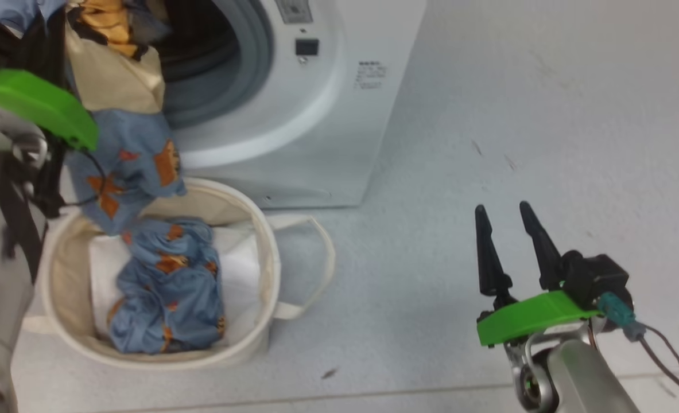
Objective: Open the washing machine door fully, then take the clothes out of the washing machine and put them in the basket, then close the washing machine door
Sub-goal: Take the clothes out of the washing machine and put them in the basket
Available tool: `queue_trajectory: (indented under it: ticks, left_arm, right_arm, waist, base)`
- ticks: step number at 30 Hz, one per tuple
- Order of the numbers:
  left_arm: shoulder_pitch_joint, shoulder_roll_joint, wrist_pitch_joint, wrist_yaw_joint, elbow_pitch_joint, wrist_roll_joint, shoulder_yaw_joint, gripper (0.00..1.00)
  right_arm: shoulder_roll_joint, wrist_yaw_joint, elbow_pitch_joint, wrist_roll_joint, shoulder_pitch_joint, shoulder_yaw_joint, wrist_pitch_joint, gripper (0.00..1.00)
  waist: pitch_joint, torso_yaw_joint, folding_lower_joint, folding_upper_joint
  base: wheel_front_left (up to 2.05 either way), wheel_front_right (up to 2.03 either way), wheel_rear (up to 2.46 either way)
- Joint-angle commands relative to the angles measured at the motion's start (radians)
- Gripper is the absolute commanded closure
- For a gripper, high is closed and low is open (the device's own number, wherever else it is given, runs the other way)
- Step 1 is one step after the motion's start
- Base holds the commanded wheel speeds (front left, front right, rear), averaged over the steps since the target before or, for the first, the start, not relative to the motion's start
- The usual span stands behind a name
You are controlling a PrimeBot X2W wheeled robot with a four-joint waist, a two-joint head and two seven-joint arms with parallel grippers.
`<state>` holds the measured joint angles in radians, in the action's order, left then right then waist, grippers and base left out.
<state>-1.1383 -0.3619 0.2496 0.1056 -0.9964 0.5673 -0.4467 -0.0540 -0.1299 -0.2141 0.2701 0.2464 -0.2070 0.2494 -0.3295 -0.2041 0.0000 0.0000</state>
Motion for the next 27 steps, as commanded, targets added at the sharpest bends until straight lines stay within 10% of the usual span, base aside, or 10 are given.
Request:
queue_trajectory:
  ticks: [1,13,27]
  left_arm:
    - [0.001,-0.057,0.012,-0.012,0.056,-0.01,0.04,1.0]
    - [0.482,-0.043,0.012,-0.116,0.561,-0.079,0.193,1.0]
    - [0.591,0.034,0.012,-0.012,0.404,-0.074,0.276,1.0]
  right_arm:
    - [0.004,-0.001,0.024,-0.001,-0.012,-0.022,0.012,0.0]
    - [-0.019,-0.001,0.007,0.016,-0.049,-0.037,0.012,0.0]
    - [-0.045,-0.001,0.025,0.009,-0.027,-0.038,0.012,0.0]
  waist:
    - [0.038,0.028,0.0,0.0]
    - [0.123,0.064,0.0,0.0]
    - [0.057,0.03,0.0,0.0]
  base:
    - [0.0,0.0,0.0]
    - [0.0,0.0,0.0]
    - [0.0,0.0,0.0]
